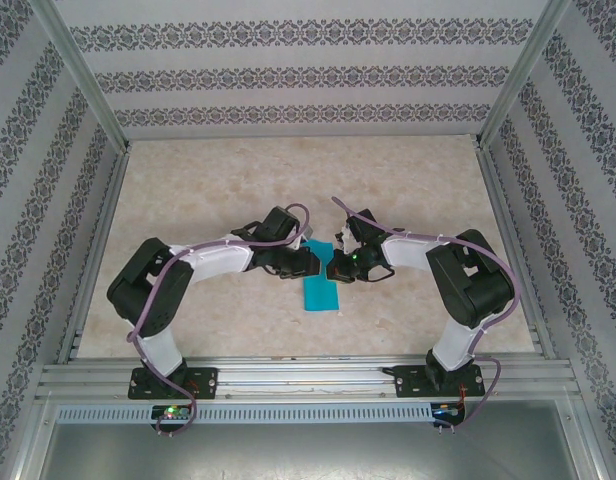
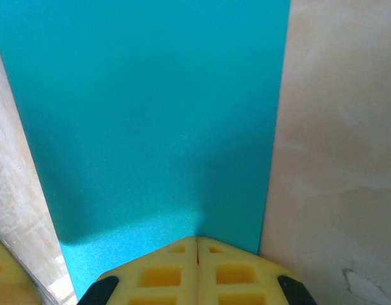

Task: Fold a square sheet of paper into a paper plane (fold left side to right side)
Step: Hold the square sheet of paper at the center of the table, then first fold the square sheet of paper in half at the center of the table.

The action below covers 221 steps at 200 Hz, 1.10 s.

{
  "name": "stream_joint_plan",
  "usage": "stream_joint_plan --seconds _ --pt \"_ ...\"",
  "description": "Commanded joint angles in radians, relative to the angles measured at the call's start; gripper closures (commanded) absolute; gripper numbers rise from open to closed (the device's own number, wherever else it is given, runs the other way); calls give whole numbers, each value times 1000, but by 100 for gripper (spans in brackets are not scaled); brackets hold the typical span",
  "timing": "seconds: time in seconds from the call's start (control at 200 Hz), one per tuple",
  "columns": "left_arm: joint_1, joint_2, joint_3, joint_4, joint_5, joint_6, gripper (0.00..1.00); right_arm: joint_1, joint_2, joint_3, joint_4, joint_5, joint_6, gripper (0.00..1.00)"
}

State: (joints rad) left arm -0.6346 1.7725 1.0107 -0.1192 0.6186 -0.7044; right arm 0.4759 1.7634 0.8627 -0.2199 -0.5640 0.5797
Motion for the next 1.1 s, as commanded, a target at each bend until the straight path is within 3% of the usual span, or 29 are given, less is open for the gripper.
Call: stream_joint_plan --seconds 0.0,0.115,0.38,1.099 --pt "7 29 -17 90 57 -13 80 11 60 -17 -67 107 -4 100" --pt "8 43 -10 16 -11 18 80 12 62 -16 -78 113 -9 100" --pt "22 81 -53 21 -41 8 81 11 70 -8 -104 134 -24 100" --pt "97 8 -205 25 -52 24 85 1 73 -2 -145 164 -48 100"
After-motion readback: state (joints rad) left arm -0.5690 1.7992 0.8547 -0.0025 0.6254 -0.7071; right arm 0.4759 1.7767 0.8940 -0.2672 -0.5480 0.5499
